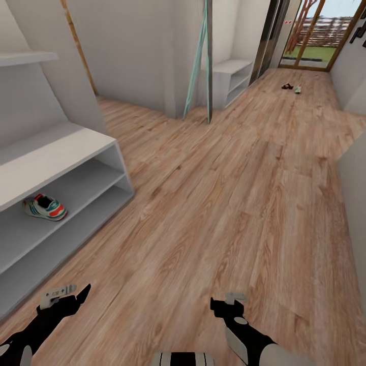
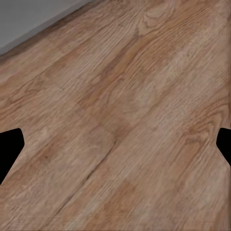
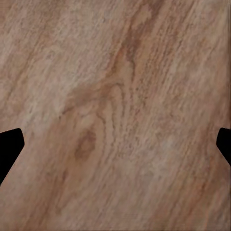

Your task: Pick up the two gym shoes and the two sandals from the corridor floor and place them onto the hallstand (shoe rack) in the corridor, making sure they are on the rack and not on the floor. Arrange them so the two gym shoes are next to each other and the two sandals are next to each other.

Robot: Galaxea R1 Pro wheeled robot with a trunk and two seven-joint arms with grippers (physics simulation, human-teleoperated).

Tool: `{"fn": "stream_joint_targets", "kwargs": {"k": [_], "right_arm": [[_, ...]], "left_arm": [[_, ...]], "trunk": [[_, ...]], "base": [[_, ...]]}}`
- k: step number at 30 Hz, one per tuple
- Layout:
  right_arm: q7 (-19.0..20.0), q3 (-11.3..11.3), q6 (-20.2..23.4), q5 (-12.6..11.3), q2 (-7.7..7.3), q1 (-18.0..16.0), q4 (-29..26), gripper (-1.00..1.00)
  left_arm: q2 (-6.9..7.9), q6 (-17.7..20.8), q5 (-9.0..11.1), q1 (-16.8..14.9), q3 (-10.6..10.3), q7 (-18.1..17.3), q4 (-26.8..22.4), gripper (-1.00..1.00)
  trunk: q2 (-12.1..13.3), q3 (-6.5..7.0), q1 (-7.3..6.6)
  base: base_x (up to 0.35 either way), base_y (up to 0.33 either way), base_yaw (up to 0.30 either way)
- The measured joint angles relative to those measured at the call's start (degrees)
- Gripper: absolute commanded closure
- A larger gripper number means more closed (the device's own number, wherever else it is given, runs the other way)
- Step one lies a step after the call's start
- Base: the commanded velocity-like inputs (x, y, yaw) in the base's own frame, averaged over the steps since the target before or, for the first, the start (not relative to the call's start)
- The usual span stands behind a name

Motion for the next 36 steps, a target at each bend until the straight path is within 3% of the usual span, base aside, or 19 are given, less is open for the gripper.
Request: {"fn": "stream_joint_targets", "kwargs": {"k": [7,27,36], "right_arm": [[0.1,-0.1,0.0,-0.3,0.0,0.0,0.0,-1.0],[0.1,-0.1,0.1,-0.4,0.0,0.0,0.1,-1.0],[0.1,-0.1,0.1,-0.4,0.0,0.0,0.1,-1.0]], "left_arm": [[0.01,0.0,0.0,0.0,0.0,0.1,0.0,-1.0],[0.03,0.0,0.7,0.0,0.2,0.1,0.0,-1.0],[0.03,0.0,0.6,0.0,0.1,0.1,0.0,-1.0]], "trunk": [[0.0,0.0,0.0],[0.0,0.0,0.0],[0.0,0.0,0.0]], "base": [[0.316,-0.131,-0.085],[0.314,-0.085,-0.258],[0.331,-0.002,-0.058]]}}
